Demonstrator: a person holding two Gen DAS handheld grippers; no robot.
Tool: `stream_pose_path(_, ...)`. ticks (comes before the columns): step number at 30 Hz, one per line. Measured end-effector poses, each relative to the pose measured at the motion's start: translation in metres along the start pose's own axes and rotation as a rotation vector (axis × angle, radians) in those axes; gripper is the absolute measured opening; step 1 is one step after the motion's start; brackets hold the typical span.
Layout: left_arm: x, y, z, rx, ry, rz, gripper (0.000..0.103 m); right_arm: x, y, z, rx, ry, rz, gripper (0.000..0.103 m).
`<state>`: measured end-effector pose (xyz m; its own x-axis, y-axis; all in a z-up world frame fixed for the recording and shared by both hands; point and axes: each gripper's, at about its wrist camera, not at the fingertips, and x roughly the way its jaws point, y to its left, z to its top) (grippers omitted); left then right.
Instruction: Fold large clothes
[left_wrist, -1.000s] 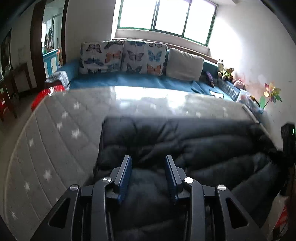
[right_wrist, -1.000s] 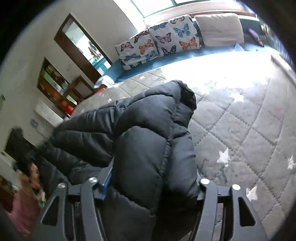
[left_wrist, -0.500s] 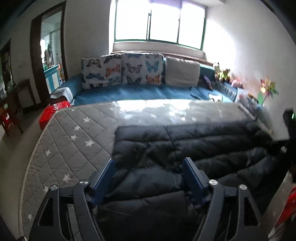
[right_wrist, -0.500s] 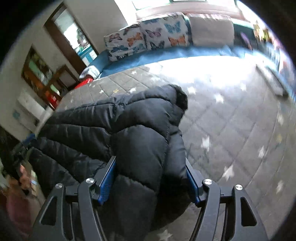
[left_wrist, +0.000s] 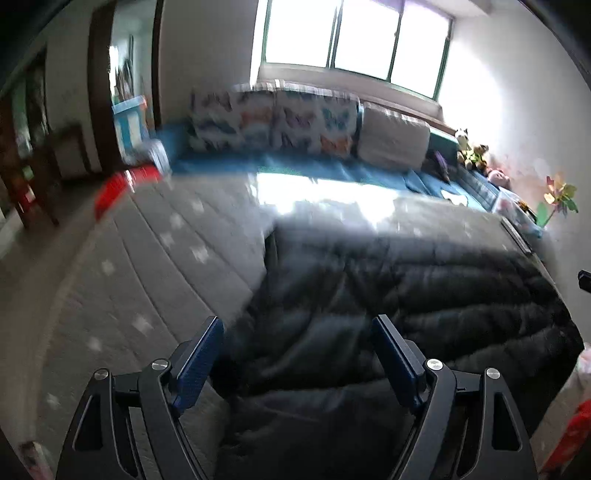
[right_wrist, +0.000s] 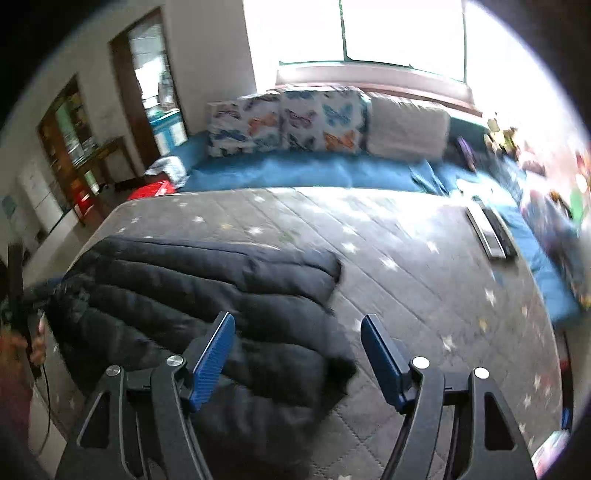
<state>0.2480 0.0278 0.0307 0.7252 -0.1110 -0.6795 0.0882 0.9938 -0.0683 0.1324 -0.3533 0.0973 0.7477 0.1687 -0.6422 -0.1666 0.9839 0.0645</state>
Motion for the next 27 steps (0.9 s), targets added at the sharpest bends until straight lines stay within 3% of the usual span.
stream_pose_path(4,-0.039,-0.028,0.018,0.053,-0.090,-0.040,0.088,0.012,0.035,-0.002,-0.074,-0.012,0.016,0.077)
stream_pose_path(8,-0.041,-0.049,0.013,0.110,-0.073,-0.116,0.088,0.031,0.054,-0.016,-0.085,0.037,0.041,0.077)
stream_pose_path(14,0.011,-0.071,-0.026,0.141,0.065,-0.082,0.089,0.053,0.075,-0.061,-0.214,0.078,-0.072,0.079)
stream_pose_path(20,0.026,-0.089,-0.061,0.207,0.018,-0.012,0.096,0.064,0.089,-0.093,-0.302,-0.002,-0.190,0.081)
stream_pose_path(27,0.024,-0.089,-0.071,0.206,0.019,-0.029,0.097,0.040,0.081,-0.073,-0.281,0.022,-0.114,0.081)
